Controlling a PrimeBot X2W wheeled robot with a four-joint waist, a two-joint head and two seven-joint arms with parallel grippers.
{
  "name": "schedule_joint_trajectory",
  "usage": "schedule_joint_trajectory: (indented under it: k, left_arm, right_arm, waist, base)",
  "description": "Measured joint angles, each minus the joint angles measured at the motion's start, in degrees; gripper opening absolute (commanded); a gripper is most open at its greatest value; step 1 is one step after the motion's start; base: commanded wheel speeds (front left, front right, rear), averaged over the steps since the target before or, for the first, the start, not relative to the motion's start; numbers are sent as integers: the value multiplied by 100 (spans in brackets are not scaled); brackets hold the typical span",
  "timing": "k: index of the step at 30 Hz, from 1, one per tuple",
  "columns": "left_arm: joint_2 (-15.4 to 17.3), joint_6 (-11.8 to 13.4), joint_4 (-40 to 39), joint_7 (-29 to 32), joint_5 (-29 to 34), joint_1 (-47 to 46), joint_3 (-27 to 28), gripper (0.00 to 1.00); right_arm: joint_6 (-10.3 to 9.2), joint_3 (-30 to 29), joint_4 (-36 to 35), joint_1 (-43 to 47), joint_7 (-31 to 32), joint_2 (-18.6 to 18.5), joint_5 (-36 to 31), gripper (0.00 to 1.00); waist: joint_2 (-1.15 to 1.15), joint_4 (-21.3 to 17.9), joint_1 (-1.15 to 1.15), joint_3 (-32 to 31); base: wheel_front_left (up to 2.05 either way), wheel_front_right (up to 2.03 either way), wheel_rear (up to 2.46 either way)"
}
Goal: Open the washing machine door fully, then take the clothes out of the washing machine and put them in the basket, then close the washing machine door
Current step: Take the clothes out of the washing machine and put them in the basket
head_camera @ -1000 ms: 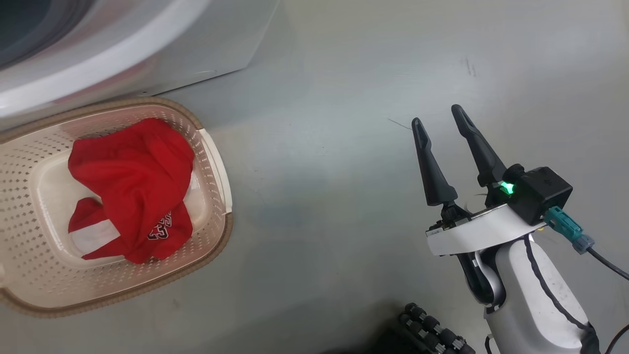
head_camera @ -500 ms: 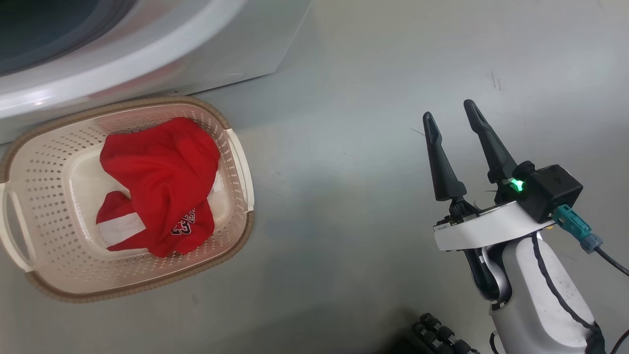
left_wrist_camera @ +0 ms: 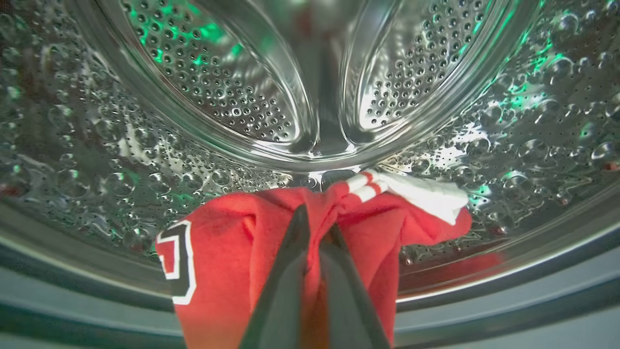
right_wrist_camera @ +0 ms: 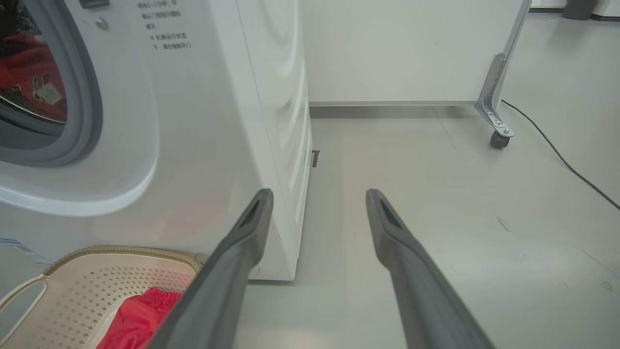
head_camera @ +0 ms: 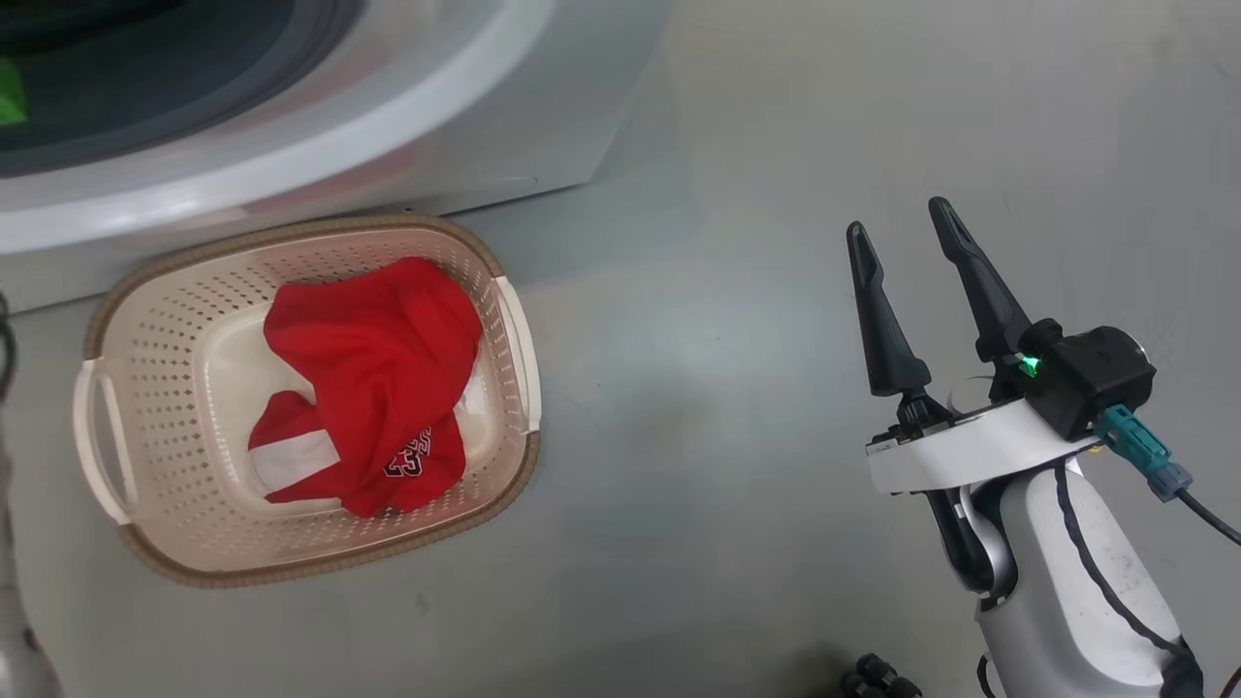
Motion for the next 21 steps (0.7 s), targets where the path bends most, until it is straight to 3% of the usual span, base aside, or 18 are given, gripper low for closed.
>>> schedule_joint_trajectory:
  k: [21]
  left_arm:
    - [-731, 100, -894, -1845, -41, 2318, 66, 0]
  right_arm:
    - [-1, -79, 300, 606, -1, -66, -130, 100]
  waist:
    - [0, 373, -1, -1109]
  base:
    - [0, 0, 0]
